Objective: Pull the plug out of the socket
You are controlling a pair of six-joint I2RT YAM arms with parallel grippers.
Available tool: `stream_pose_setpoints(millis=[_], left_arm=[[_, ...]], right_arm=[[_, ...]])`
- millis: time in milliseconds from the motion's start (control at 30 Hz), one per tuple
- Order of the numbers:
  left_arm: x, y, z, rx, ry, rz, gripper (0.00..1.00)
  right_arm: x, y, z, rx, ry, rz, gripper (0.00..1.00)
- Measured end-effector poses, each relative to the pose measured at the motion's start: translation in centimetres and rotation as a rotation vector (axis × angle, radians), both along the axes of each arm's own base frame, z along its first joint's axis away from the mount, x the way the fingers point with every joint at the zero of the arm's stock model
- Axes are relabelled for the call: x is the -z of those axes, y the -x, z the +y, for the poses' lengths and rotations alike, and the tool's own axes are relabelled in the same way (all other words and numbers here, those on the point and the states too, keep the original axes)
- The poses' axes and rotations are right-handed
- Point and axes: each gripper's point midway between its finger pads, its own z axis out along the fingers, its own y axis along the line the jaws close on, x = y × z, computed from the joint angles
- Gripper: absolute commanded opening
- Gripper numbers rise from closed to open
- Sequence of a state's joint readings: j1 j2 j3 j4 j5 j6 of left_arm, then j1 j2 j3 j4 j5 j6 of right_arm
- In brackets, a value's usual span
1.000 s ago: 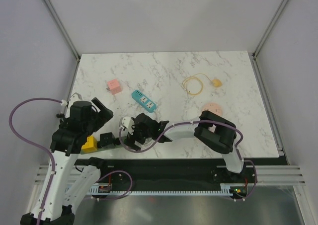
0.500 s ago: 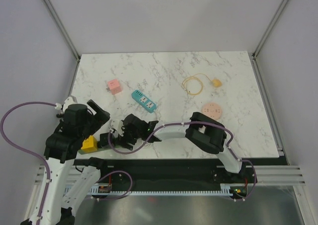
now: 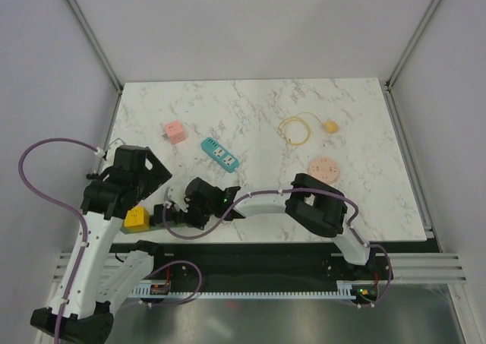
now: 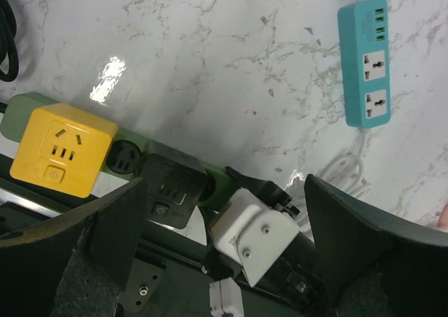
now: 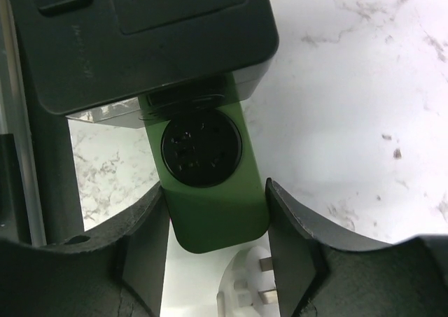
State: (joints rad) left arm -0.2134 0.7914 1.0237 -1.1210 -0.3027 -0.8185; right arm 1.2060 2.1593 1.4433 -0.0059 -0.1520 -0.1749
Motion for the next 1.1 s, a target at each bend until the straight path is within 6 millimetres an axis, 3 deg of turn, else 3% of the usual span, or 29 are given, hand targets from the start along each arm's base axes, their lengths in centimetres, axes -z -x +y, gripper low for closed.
stream_pose_setpoints(millis=[267, 533, 700, 733, 767, 833, 933, 967, 1100], left_arm=[[1.6, -1.1, 0.1, 0.015, -0.044, 0.086, 0.99], [1.6, -2.9, -0.7, 0.033, 0.008, 0.055, 0.9], [4.1, -4.0, -2.3, 0.078, 0.094, 0.114, 0.89], [4.8, -4.1, -2.5, 0.086, 0.111, 0.135, 0.89], [5.2, -4.2, -2.8, 0.094, 0.124, 0.15, 0.89], [6.0, -4.1, -3.3, 0.113, 0.153, 0.176, 0.89], [6.4, -4.0, -3.6, 0.127, 0.171, 0.184, 0.87], [6.3, -4.0, -3.6, 0.124, 0.172, 0.179, 0.85], [6.1, -3.9, -2.8, 0.087, 0.181, 0.148, 0.68]], right_arm=[[0.0, -0.3, -3.9, 0.097, 0.014, -0.06, 0.0], [0.1, -2.7, -7.2, 0.148, 0.019, -0.018, 0.0], [0.2, -4.0, -8.3, 0.154, 0.018, 0.028, 0.01], [0.2, -4.2, -8.4, 0.157, 0.017, 0.035, 0.05], [0.2, -4.4, -8.6, 0.159, 0.018, 0.039, 0.22], [0.2, -4.5, -8.7, 0.162, 0.015, 0.051, 0.29], [0.1, -4.5, -8.7, 0.169, 0.009, 0.069, 0.55], [0.2, -4.5, -8.8, 0.172, 0.007, 0.076, 0.69], [-0.1, -5.6, -9.9, 0.26, 0.022, 0.098, 0.97]])
